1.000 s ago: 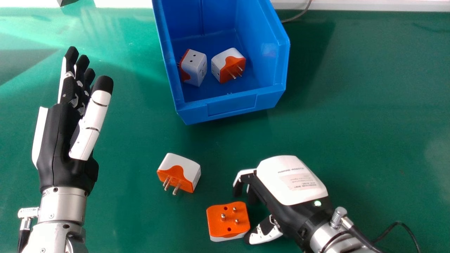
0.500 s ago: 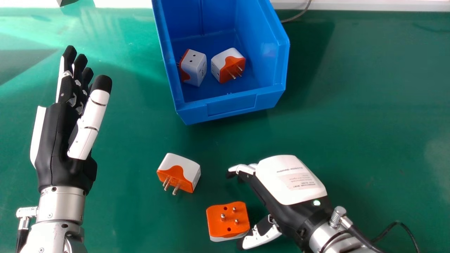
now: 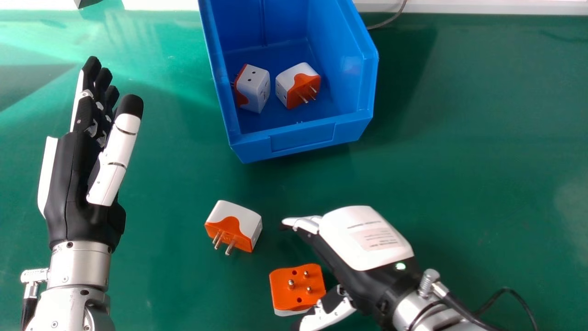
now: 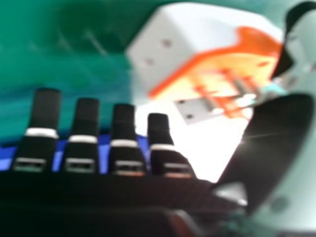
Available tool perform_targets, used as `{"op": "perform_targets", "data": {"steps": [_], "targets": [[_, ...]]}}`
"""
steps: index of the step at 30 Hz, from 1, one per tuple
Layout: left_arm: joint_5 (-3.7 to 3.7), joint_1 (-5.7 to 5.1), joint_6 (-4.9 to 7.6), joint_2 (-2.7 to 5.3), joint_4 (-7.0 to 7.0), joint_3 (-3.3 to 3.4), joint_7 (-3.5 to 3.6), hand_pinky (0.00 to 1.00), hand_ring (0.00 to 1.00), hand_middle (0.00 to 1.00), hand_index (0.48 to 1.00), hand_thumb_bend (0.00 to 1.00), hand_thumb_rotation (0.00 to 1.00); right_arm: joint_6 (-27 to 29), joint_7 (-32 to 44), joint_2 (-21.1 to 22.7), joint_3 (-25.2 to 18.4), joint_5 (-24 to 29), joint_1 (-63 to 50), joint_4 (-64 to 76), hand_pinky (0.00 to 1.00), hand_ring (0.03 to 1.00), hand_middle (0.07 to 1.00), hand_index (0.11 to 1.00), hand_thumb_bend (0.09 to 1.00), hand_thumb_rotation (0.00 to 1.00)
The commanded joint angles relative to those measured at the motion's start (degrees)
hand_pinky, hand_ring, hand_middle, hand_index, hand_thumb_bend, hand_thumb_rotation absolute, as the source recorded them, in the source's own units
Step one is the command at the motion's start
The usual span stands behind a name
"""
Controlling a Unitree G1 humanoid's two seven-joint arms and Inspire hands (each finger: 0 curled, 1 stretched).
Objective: Pick all objects and put in blue box
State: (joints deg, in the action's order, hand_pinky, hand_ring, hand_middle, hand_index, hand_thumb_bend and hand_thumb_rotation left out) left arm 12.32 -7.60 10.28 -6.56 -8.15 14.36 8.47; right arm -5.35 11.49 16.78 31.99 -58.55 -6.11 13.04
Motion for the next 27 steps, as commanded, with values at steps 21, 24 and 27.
{"op": "perform_targets", "data": {"steps": [21, 24, 27], "targets": [[0.21, 1.21, -0.28, -0.53, -1.63, 0.32, -0.29, 1.0, 1.0, 0.99, 0.973, 0.61, 0.64, 7.6, -7.4, -0.6, -0.1, 4.3, 2.3, -6.1, 0.43, 0.5, 0.564, 0.606, 0.621, 0.16], [0.37, 1.39, -0.62, -0.59, -1.69, 0.48, -0.37, 1.0, 1.0, 0.99, 0.973, 0.61, 0.64, 6.7, -7.4, -1.2, -0.3, 4.6, 2.7, -6.3, 0.39, 0.454, 0.536, 0.582, 0.601, 0.12], [1.08, 1.73, -0.56, -0.59, -1.34, 0.79, 0.0, 1.0, 1.0, 0.99, 0.971, 0.61, 0.64, 6.4, -7.6, -1.6, -0.6, 5.0, 3.7, -7.3, 0.33, 0.392, 0.486, 0.556, 0.569, 0.08]]}}
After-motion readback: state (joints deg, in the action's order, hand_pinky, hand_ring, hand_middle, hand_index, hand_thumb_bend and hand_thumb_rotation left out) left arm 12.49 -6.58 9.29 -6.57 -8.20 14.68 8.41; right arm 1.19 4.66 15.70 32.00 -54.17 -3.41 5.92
